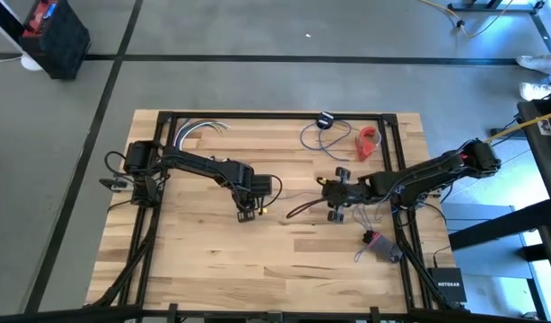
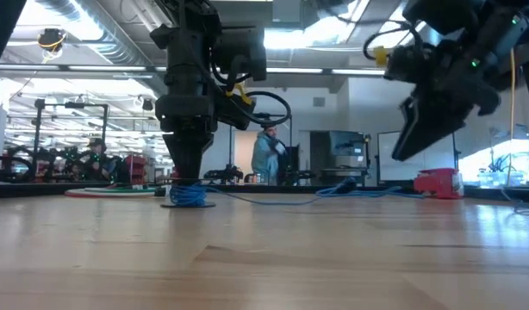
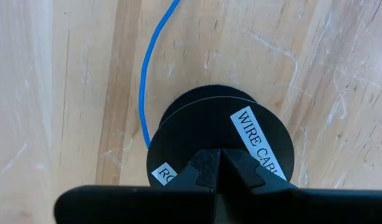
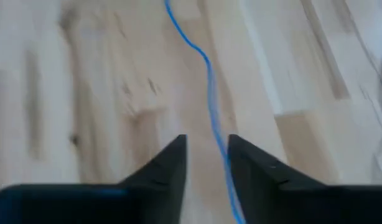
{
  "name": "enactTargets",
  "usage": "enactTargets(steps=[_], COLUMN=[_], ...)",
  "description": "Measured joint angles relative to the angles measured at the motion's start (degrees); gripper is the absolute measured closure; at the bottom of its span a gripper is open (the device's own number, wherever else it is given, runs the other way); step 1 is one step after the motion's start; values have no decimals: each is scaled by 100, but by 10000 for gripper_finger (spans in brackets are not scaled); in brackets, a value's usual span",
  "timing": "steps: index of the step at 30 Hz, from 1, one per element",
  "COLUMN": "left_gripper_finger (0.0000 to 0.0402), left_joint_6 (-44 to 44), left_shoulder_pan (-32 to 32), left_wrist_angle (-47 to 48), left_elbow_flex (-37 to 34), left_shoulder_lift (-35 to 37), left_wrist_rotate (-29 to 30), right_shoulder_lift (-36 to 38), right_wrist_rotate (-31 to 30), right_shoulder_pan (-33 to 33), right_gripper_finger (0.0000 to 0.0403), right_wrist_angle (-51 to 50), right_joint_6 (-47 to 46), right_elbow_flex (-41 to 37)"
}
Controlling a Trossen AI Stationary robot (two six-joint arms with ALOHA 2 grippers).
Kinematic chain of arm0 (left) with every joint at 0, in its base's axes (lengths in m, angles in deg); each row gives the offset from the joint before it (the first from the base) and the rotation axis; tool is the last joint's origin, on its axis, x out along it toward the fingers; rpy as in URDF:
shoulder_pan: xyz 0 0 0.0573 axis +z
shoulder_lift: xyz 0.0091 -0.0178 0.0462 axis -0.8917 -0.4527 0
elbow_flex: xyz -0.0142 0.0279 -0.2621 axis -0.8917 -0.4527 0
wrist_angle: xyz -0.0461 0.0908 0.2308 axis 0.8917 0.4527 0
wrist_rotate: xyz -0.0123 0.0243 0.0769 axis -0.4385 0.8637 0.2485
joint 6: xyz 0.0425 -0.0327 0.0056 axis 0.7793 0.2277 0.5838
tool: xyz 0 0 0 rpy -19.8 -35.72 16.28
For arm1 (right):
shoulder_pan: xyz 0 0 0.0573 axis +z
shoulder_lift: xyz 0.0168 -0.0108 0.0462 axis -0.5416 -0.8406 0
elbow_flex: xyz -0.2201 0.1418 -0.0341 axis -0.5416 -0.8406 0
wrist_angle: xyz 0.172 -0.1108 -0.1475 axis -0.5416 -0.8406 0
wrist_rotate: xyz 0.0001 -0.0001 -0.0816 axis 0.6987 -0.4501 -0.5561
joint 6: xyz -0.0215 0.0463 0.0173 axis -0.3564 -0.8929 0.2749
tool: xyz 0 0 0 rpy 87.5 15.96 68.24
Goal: Coil cords
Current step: Uncoil the blue wire from the spool
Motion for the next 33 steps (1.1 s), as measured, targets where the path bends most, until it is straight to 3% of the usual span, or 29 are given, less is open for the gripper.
enactTargets(steps=[5, 9, 12, 17, 24, 33], left_gripper_finger=[401, 401, 401, 401, 401, 401], left_joint_6=[-1, -2, 0, 24, 37, 98], left_shoulder_pan=[0, 0, 0, 1, 0, 0], left_wrist_angle=[-11, -22, -33, -68, -113, -177], left_elbow_flex=[0, 0, 0, -2, 0, 0], left_shoulder_lift=[0, 0, 0, -2, -2, -4], left_wrist_rotate=[-2, 0, 0, 2, 4, 4], right_shoulder_lift=[-28, -136, -403, -1295, -2720, -3828], right_wrist_rotate=[80, -159, 16, 1080, 1670, 1842], right_shoulder_pan=[4, 0, -112, -552, -982, -1097], right_gripper_finger=[215, 193, 195, 207, 229, 257], right_wrist_angle=[567, 1280, 2058, 3338, 4988, 5073], right_joint_6=[391, 950, 1354, 1651, 2104, 2311], right_elbow_flex=[82, 84, 84, 84, 112, 839])
